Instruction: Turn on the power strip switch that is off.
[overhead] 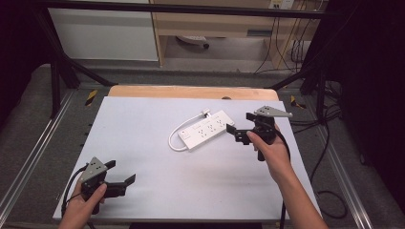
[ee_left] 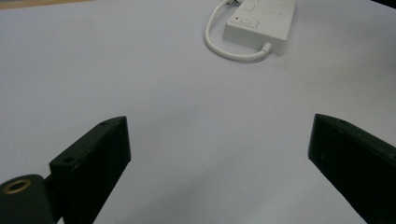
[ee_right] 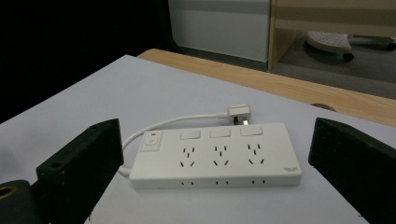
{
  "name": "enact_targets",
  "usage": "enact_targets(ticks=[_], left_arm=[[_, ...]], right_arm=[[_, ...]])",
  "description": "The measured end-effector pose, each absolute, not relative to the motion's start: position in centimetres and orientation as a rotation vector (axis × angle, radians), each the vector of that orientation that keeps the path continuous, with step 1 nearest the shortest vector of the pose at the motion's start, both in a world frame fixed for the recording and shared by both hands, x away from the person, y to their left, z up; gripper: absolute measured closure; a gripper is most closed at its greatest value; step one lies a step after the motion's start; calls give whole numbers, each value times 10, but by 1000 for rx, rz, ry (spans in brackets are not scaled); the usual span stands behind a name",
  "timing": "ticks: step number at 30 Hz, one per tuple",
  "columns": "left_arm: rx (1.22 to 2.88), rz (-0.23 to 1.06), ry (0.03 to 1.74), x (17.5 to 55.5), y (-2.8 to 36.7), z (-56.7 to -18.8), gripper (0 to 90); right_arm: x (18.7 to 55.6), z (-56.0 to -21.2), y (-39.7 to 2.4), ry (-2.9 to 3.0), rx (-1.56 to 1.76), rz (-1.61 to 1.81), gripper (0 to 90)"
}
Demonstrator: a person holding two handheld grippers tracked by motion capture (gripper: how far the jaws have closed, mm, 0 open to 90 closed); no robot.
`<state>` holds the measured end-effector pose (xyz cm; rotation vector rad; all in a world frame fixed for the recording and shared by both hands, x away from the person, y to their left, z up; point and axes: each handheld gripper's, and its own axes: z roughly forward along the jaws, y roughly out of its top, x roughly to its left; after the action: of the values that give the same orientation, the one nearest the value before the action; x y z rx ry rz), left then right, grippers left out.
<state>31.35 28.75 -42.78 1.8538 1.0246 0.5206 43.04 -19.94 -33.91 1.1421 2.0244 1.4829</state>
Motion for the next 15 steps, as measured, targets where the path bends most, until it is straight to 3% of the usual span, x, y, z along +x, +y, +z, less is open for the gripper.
enact_targets(ticks=[15], left_arm=[[1850, 522, 1030, 314, 288, -428, 59]], right_arm=[[399, -356, -237, 1977, 1143, 1453, 35]])
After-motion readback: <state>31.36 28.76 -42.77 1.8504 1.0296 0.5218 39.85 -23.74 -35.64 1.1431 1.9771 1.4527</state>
